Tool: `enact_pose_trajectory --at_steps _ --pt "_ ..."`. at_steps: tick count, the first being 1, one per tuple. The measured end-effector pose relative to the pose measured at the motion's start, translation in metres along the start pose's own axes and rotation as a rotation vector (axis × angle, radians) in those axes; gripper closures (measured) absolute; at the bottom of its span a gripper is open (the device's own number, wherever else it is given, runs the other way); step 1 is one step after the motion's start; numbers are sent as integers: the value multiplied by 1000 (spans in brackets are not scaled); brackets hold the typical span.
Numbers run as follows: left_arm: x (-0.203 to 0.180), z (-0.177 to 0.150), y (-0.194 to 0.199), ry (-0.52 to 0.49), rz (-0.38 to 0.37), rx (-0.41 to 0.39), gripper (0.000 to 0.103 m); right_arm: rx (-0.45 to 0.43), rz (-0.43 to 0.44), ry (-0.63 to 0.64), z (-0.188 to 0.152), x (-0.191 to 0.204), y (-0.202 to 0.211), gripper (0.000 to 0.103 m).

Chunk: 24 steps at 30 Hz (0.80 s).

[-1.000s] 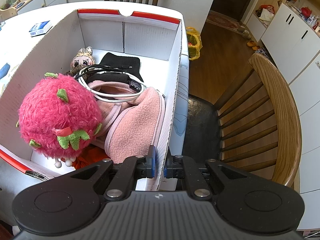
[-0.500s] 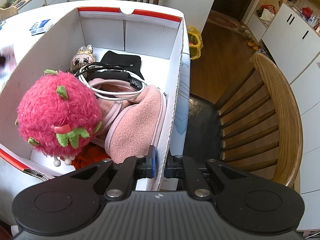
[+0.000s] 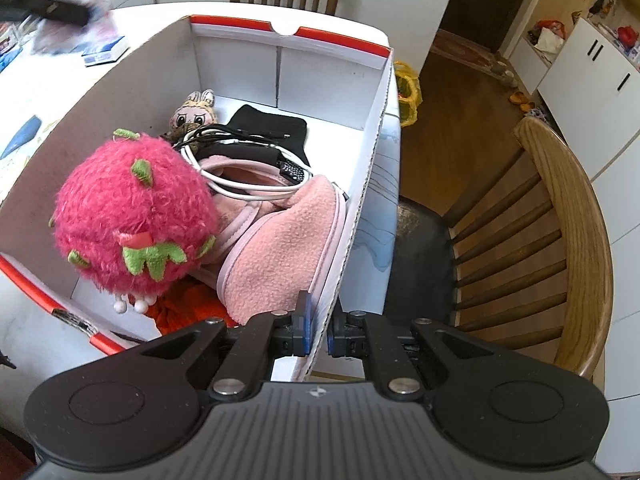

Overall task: Organize objects
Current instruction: 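Carry the cloth into the shoebox and open the left gripper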

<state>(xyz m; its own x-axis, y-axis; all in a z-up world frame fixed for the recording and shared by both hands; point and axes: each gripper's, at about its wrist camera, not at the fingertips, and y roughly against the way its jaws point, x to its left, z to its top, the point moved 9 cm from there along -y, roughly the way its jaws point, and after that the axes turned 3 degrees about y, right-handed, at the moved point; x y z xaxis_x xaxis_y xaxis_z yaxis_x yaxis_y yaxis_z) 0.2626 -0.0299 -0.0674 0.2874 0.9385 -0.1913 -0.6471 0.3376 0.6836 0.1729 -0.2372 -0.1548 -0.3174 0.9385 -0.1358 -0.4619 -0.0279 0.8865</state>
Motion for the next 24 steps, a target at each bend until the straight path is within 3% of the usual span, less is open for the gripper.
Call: enact_pose_trajectory --at_steps 6,13,24 --pt "-27 5 -28 15 -76 49 95 -3 7 17 -1 3 2 94" --pt "-58 -16 -66 -38 -123 142 95 -3 13 22 0 0 0 94" --pt "-65 -44 -111 -79 -88 243 88 -3 18 23 0 -2 -3 94"
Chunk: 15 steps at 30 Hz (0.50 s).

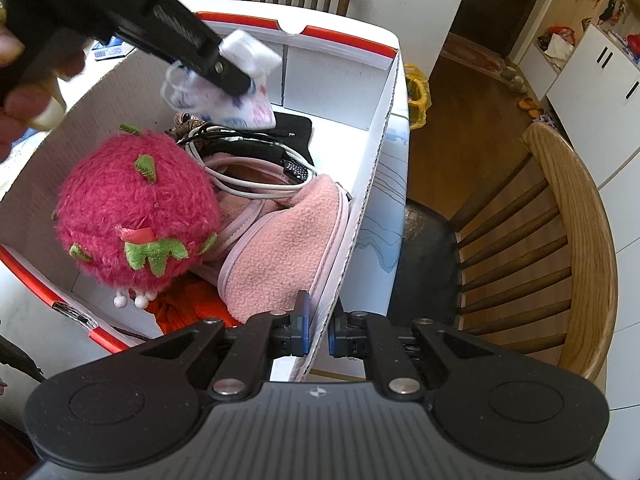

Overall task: Organize objects
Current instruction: 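Carry the cloth into the shoebox and open the left gripper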

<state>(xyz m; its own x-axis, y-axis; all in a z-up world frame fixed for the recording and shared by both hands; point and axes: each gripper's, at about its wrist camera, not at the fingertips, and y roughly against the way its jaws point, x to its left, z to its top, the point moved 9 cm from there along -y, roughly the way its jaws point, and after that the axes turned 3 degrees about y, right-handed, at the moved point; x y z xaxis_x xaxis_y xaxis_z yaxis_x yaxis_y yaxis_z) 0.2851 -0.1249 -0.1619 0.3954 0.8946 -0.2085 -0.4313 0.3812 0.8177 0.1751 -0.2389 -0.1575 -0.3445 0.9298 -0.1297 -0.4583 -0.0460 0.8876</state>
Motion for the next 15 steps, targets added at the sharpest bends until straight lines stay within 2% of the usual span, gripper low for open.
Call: enact_pose_trajectory --at_steps 3,8,11,15 --pt "2 -5 -8 -8 18 26 84 -1 1 -1 0 0 -1 94" --pt "7 -7 -13 -30 53 32 71 1 3 -8 1 -1 -2 94" --pt "8 -7 -12 -44 81 30 52 0 4 -11 1 -1 -3 94" --pt "6 -8 -7 -54 74 18 47 -2 4 -16 1 -1 -3 94"
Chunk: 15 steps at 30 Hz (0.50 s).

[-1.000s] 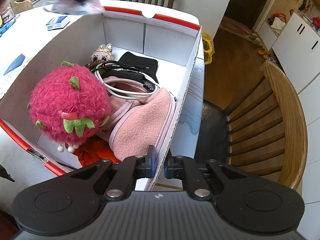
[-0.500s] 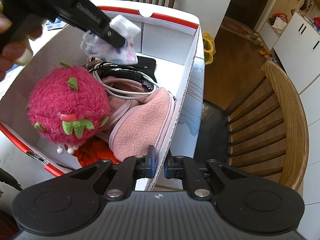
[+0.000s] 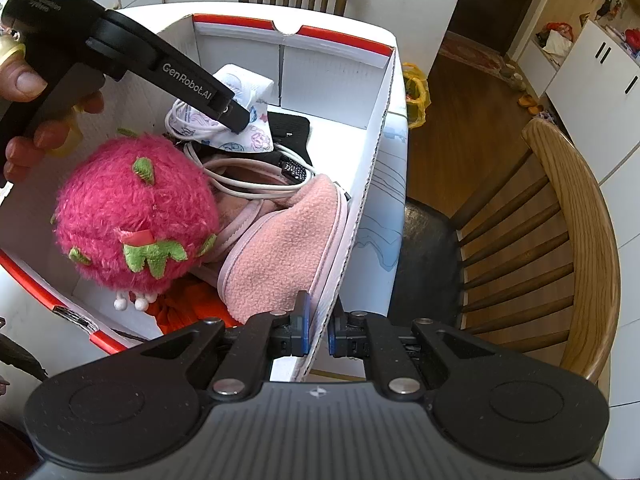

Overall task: Organize objects
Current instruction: 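Carry the cloth into the shoebox and open the left gripper, then move the left gripper to the blue tissue pack on the table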

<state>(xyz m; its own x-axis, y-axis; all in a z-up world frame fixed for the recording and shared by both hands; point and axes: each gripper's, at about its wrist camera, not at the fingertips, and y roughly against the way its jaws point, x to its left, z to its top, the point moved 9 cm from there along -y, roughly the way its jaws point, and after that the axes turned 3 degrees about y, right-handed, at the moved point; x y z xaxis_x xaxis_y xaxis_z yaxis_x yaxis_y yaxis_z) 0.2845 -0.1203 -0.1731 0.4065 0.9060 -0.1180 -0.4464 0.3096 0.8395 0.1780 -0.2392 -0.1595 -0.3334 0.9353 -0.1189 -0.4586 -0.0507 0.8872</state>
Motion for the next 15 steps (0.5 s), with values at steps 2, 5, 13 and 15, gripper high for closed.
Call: enact_pose_trajectory --at_steps 2,5,13,15 --pt "-1 0 3 -6 -5 -10 44 1 0 -3 0 0 -1 94" --pt "-3 1 9 -7 -13 -23 40 2 -1 -5 0 0 -1 95" --pt "2 7 33 22 -19 -73 18 -4 -11 -10 0 0 1 95" --pt "6 9 40 32 -15 -88 18 -5 -13 -10 1 1 1 95"
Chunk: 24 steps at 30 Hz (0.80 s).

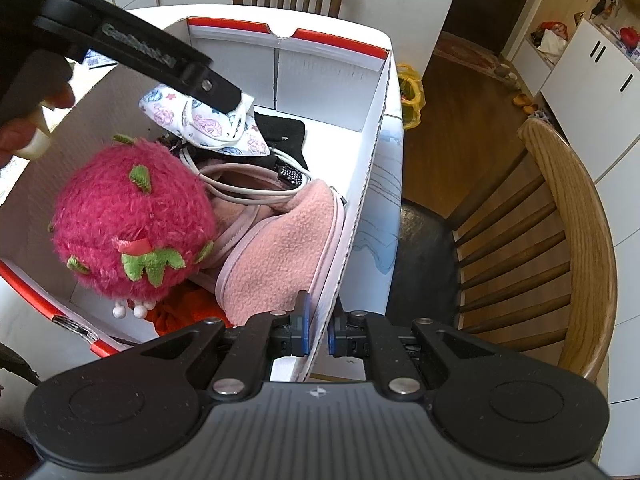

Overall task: Organize objects
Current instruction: 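Move the left gripper to the blue tissue pack on the table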

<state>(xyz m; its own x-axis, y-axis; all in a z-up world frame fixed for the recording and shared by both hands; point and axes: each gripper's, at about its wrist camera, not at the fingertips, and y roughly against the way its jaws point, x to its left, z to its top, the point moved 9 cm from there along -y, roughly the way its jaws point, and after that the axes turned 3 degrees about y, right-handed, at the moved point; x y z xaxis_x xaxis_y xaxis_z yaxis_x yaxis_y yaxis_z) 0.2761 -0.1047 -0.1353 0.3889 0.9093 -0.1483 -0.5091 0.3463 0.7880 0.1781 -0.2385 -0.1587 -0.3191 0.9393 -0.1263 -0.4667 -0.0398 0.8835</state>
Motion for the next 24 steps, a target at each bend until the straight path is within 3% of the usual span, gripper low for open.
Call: enact_pose_trajectory --at_steps 11,16,24 --pt "73 13 49 136 70 -107 11 8 -19 9 -1 3 1 95" --pt "126 17 74 226 154 -172 2 13 -29 11 -1 3 1 95" --pt "229 11 98 385 364 -254 1 29 -48 3 0 3 -1 95"
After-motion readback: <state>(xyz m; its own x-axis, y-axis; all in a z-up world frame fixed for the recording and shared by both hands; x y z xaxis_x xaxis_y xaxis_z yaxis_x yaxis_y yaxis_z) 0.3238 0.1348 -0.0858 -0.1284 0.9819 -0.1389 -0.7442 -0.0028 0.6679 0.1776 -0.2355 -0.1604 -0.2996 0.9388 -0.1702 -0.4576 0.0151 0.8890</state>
